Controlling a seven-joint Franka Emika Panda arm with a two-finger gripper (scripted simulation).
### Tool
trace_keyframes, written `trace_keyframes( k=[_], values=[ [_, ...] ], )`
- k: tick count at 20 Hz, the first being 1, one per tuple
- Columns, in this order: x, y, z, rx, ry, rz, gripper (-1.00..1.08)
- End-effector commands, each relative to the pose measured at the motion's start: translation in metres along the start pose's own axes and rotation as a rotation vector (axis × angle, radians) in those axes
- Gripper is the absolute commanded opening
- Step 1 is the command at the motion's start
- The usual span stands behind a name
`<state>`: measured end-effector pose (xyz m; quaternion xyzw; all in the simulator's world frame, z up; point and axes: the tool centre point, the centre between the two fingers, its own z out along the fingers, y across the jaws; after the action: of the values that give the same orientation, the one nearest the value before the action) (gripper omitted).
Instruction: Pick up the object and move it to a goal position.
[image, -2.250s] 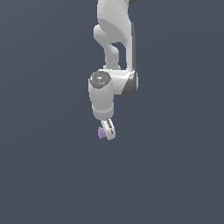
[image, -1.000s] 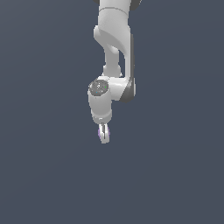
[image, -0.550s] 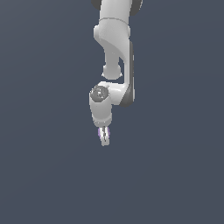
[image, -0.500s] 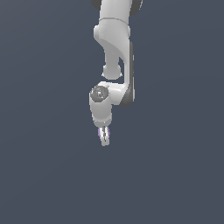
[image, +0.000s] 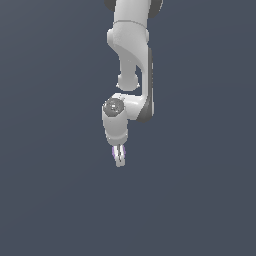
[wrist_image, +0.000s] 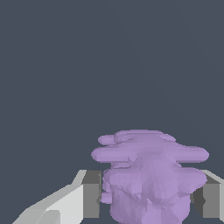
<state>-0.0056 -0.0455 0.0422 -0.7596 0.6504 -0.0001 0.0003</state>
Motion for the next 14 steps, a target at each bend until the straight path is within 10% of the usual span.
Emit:
trace_keyframes(
  k=[1,14],
  values=[
    [0.000,0.000,-0.001,0.000,0.000,0.000,-1.00],
    [-0.013,-0.001,-0.070,0.000,-0.001,0.001,-1.00]
  ],
)
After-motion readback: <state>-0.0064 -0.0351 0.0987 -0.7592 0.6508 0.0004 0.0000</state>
